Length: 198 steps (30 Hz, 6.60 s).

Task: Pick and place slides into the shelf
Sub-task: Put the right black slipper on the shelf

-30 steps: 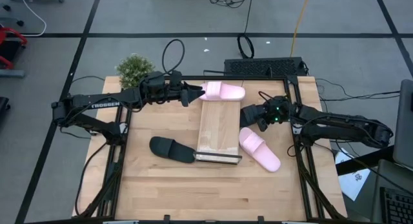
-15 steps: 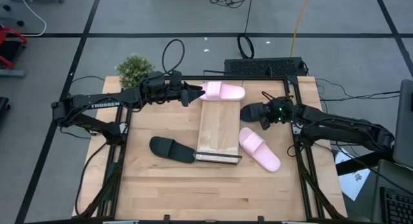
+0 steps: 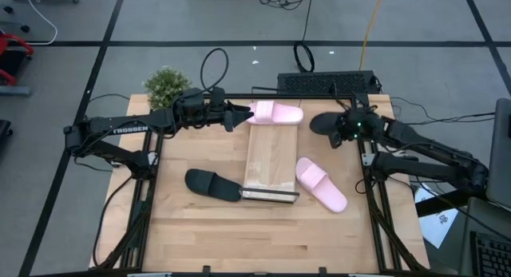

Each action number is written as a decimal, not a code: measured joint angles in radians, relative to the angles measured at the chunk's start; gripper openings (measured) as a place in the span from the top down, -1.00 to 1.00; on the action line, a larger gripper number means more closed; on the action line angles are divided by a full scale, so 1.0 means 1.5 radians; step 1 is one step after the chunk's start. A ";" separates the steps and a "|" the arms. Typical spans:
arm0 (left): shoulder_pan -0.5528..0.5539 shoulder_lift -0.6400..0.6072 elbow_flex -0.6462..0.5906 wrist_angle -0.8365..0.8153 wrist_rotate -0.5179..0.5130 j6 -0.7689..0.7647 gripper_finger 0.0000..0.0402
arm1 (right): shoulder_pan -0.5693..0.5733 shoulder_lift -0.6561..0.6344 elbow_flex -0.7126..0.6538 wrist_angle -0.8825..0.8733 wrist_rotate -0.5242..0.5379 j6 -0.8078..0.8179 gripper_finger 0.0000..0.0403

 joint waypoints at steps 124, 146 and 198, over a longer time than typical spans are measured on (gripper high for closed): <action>0.032 -0.346 -0.001 -0.633 -0.256 0.034 -0.24 | 0.343 0.578 0.068 0.749 0.030 0.303 1.00; 0.032 -0.346 -0.001 -0.633 -0.256 0.033 -0.24 | 0.348 0.651 0.068 0.819 -0.005 0.297 1.00; 0.031 -0.346 -0.001 -0.613 -0.245 0.039 -0.24 | 0.364 0.614 0.068 0.749 0.030 0.278 0.77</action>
